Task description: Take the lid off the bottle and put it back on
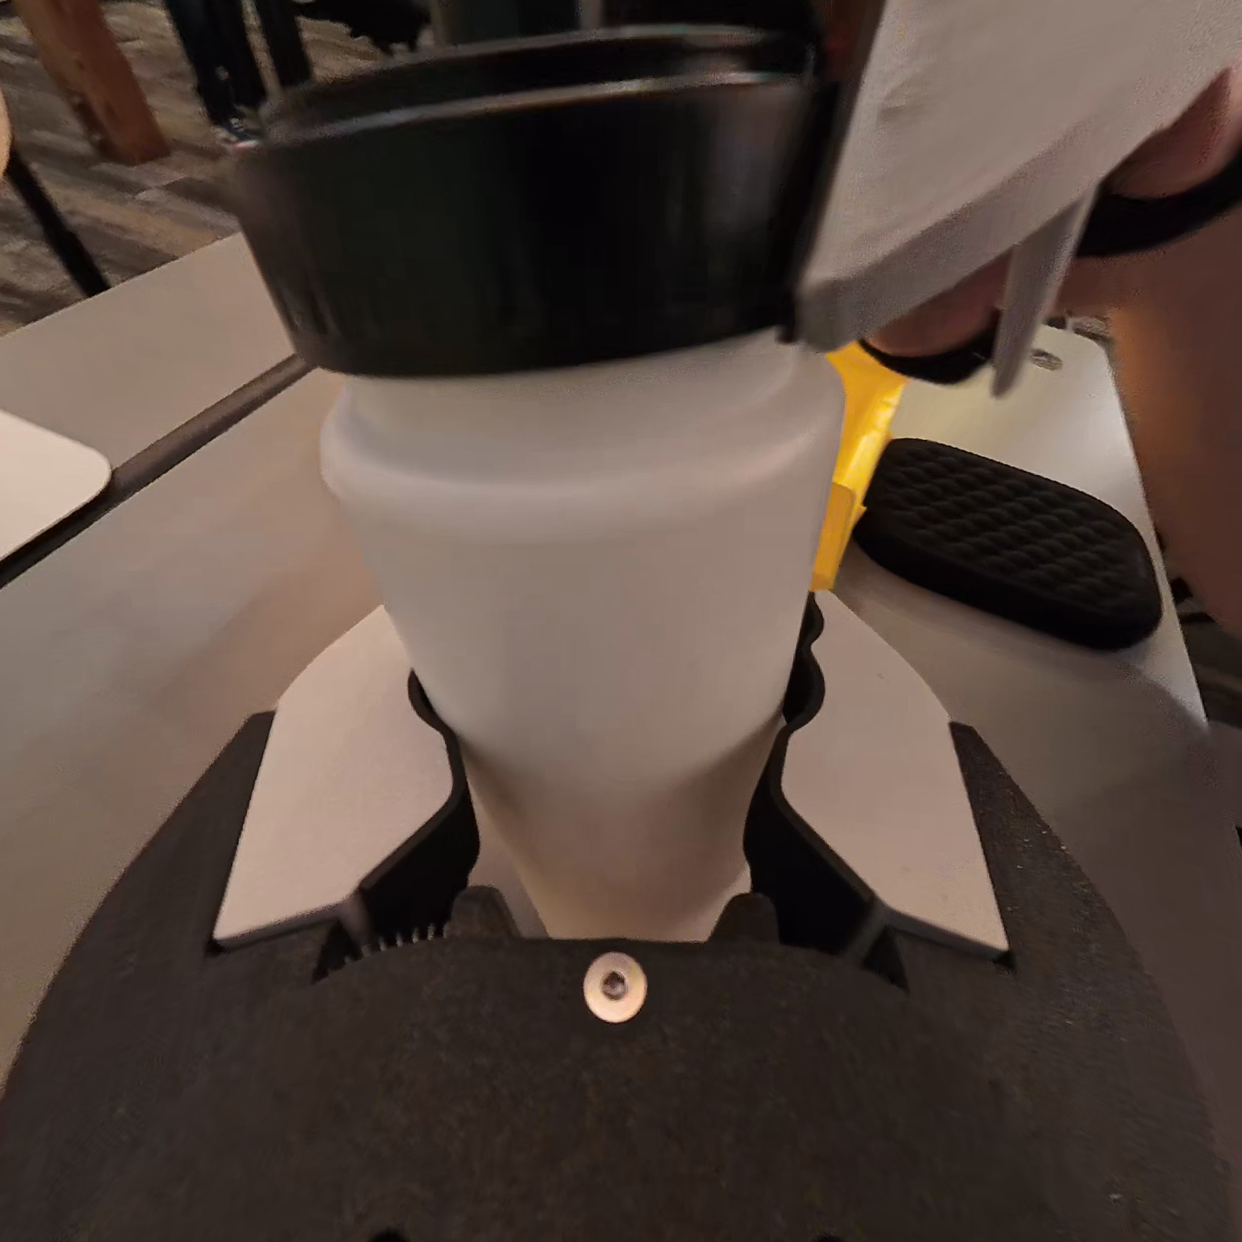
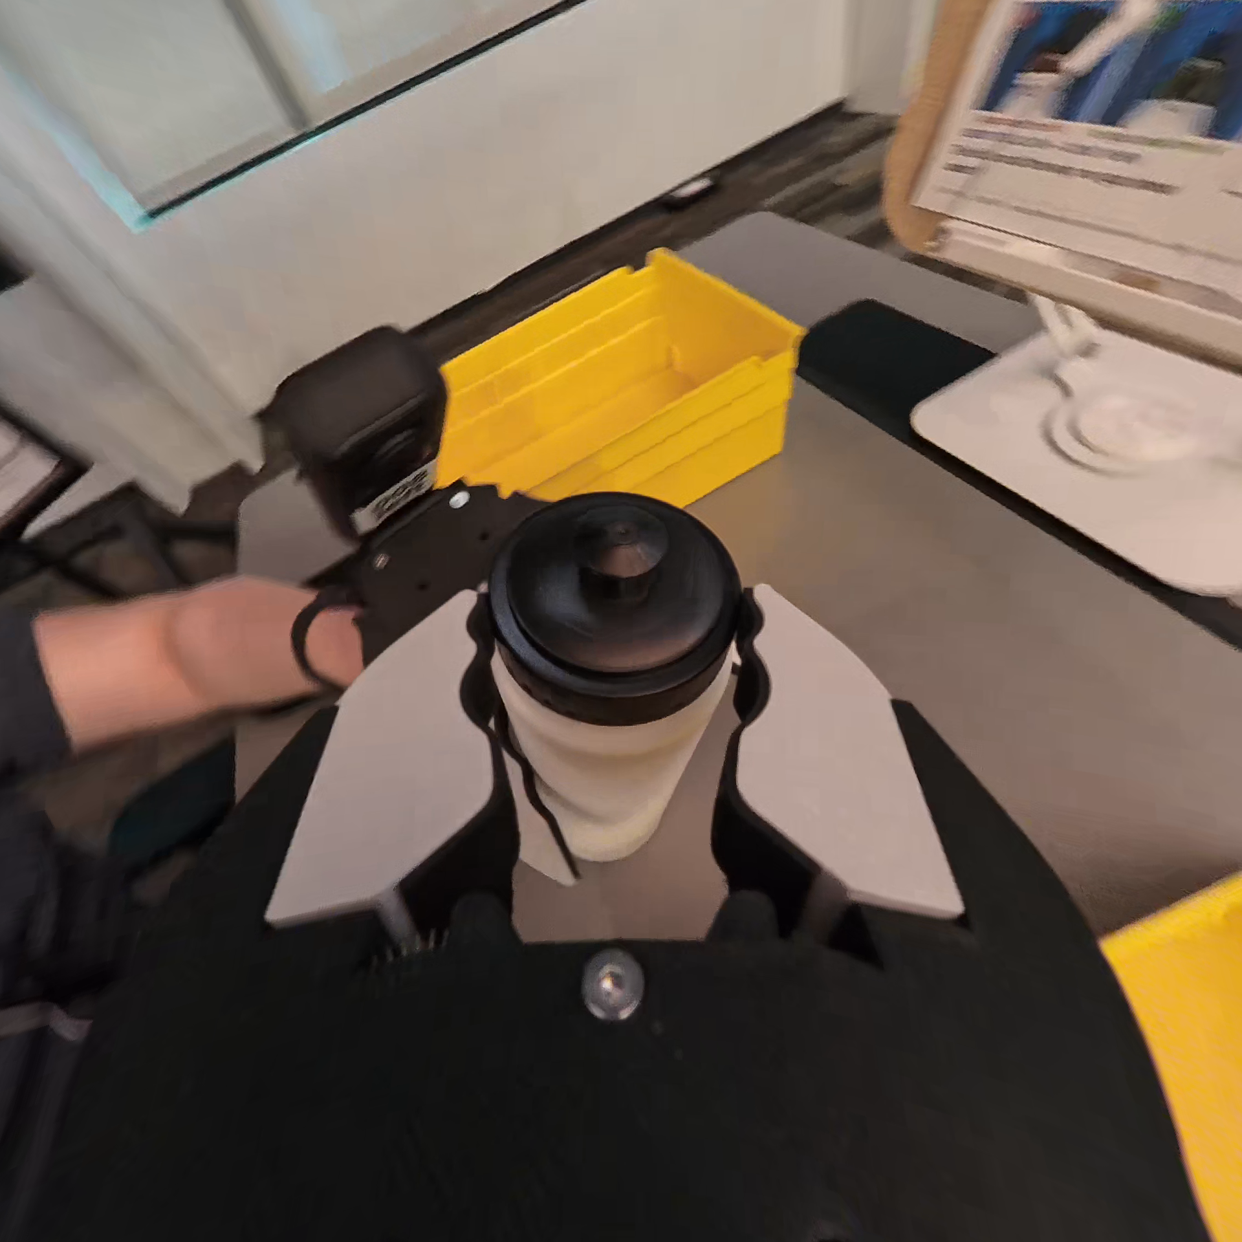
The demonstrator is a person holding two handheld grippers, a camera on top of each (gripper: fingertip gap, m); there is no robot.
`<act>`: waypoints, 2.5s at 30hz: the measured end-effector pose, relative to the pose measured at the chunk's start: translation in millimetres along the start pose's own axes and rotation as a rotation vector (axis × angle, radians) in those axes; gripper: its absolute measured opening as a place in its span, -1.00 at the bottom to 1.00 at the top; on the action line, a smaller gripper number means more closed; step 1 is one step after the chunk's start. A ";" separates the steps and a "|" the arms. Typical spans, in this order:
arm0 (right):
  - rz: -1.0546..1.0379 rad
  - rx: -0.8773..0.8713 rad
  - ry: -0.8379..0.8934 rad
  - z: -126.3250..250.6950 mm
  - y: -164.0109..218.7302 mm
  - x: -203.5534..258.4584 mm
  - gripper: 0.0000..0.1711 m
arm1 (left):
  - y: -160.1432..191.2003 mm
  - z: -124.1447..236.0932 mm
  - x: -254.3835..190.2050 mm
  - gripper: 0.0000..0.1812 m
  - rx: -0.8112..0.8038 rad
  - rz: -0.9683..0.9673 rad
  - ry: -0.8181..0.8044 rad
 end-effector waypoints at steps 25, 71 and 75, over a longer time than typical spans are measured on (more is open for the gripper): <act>-0.102 -0.168 0.229 0.5 -1.5 4.7 -0.19 | 0.2 1.6 3.7 0.12 -0.005 -0.021 -0.080; 0.150 -0.188 0.430 5.9 -0.2 16.8 -0.19 | 1.0 -0.8 2.0 0.12 -0.043 -0.124 -0.108; 0.236 -0.166 0.227 7.5 -1.0 19.9 -0.07 | 0.3 -1.5 -0.8 0.11 -0.054 -0.129 -0.033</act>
Point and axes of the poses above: each gripper's, where its closed fingertips meet, z back along the fingers, y out of its underside, x = y × z across the jaws, the point moved 1 cm from there along z, back along the fingers, and after that the axes turned 7 degrees about z, right-handed, at the moved point
